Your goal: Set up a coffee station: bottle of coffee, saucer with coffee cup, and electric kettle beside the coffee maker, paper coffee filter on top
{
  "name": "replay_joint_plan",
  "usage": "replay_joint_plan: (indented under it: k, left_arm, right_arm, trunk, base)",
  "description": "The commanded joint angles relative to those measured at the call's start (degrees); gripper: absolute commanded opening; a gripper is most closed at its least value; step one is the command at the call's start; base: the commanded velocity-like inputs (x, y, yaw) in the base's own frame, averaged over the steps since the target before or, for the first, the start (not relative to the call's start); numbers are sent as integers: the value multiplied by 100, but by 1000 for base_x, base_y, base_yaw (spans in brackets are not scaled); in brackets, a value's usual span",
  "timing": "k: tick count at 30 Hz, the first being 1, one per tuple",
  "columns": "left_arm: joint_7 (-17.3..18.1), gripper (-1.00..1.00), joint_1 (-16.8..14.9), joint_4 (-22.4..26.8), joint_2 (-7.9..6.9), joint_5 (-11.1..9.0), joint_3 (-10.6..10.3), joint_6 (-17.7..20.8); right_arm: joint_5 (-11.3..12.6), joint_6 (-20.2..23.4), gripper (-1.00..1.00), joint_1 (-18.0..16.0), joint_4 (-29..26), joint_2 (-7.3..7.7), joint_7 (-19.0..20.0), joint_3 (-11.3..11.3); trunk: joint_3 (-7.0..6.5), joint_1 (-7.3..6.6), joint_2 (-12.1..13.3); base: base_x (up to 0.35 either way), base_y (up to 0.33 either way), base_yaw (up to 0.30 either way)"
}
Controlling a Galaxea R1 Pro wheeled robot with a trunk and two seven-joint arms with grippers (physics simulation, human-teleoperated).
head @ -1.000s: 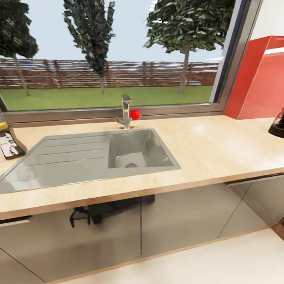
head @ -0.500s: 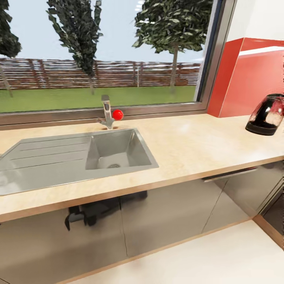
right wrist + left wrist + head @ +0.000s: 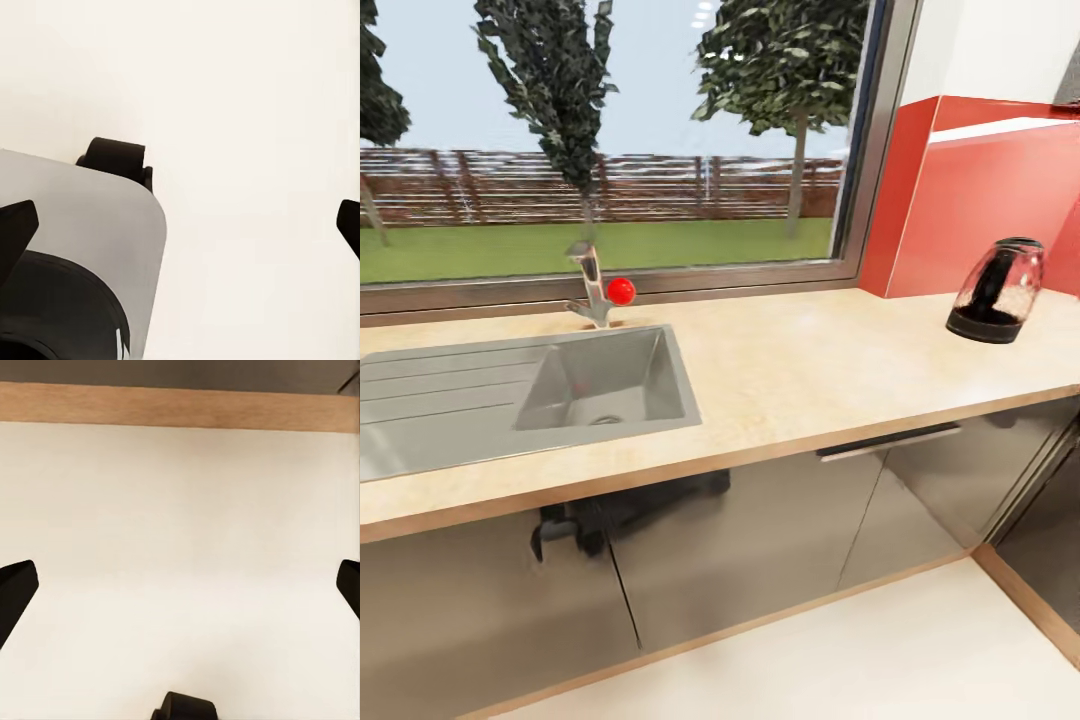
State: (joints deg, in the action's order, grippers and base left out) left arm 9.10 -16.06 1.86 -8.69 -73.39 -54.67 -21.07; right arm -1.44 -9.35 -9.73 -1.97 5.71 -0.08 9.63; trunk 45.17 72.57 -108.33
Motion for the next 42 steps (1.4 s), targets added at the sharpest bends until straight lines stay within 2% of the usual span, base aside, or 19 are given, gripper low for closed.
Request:
replay_joint_plan:
  k: [1,30,42]
  left_arm:
    - [30,100,-2,-2,-1,-61,-35,-11]
    - [30,100,-2,-2,-1,-61,-35,-11]
    - [30,100,-2,-2,-1,-61,-35,-11]
  right_arm:
    - [-15,-14,100,-3,4,1,-1,21]
    - [-15,-18,100,-1,4,1,-9,21]
    - [-15,-20,100,0,4,1,-10,21]
  trunk:
    - [5,-1,-2]
    - [5,-1,-2]
    - [5,-1,-2]
  base:
    - [0,-307,0]
    - [0,-307,3]
    - [0,-307,195]
